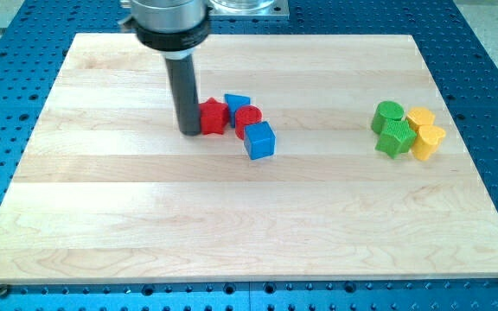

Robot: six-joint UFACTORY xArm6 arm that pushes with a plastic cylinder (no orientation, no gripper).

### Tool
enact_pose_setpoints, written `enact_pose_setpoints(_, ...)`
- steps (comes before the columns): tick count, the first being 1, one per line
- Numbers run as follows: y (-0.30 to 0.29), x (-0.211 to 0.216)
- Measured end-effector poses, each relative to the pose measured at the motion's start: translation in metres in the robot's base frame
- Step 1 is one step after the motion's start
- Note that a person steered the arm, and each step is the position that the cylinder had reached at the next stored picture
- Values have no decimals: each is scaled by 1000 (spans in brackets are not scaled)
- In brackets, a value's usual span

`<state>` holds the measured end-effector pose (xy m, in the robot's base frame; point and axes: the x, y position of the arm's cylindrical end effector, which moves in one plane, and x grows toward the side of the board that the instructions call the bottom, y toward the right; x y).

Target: Place the arm at the right side of the blue cube

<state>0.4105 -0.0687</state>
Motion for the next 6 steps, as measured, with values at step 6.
enact_pose_setpoints(6,134,72)
